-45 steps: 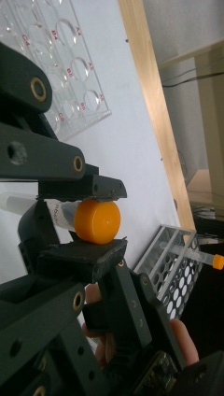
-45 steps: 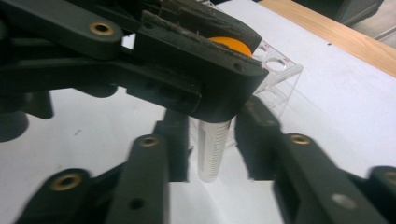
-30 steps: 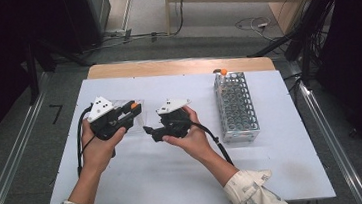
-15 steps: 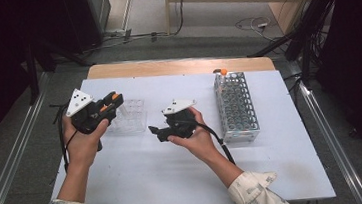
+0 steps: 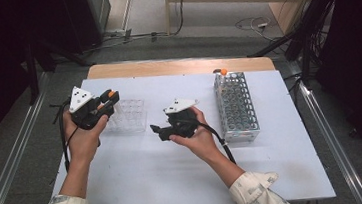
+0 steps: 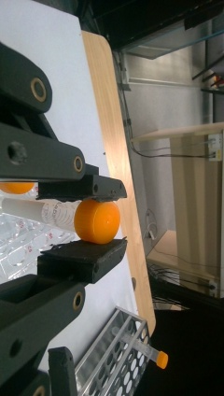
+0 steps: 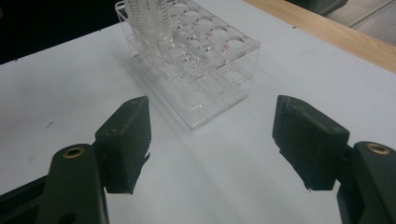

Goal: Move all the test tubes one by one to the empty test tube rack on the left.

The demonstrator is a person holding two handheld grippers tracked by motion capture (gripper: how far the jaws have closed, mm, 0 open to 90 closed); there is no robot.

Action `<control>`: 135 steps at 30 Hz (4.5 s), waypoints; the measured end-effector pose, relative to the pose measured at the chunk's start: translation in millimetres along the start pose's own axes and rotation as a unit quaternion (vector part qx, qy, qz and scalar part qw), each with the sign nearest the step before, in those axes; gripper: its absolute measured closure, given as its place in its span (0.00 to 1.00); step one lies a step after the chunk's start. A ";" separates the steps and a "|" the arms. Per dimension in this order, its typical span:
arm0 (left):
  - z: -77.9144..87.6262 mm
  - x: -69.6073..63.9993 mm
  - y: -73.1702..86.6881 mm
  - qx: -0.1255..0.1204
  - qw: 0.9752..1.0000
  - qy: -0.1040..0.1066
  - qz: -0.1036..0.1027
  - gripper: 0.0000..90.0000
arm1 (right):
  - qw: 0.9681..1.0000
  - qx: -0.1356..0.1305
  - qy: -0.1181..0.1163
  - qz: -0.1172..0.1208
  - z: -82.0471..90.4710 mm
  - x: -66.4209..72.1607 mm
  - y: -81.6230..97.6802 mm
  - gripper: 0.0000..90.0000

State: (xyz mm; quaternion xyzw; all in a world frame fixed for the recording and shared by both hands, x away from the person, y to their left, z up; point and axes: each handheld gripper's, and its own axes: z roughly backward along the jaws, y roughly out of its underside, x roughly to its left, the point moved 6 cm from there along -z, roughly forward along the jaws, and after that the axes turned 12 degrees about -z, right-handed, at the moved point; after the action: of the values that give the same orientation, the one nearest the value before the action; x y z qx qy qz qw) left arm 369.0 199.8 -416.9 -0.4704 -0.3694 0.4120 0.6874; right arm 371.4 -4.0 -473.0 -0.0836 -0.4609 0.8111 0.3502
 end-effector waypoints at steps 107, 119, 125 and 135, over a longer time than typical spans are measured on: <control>-6.6 -54.4 5.9 0.024 0.995 0.089 0.034 0.16 | 0.956 -0.067 0.252 -0.135 75.3 -204.0 -19.6 0.42; -5.3 -54.0 5.6 0.024 0.995 0.090 0.034 0.16 | 0.956 -0.028 0.253 -0.147 61.2 -222.7 -23.4 0.65; -6.1 -54.7 6.2 0.025 0.995 0.091 0.034 0.16 | 0.957 -0.002 0.254 -0.140 54.2 -223.4 -23.9 0.71; -6.4 -55.7 8.3 0.029 0.995 0.093 0.034 0.16 | 0.957 0.003 0.252 -0.147 52.6 -226.5 -24.7 0.79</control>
State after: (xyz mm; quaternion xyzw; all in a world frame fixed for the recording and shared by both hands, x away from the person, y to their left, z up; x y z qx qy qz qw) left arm 351.2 148.5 -433.3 -0.4990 -0.2755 0.4003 0.7176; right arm 527.1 -178.2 -466.0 -0.2158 -0.3624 0.7048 0.5704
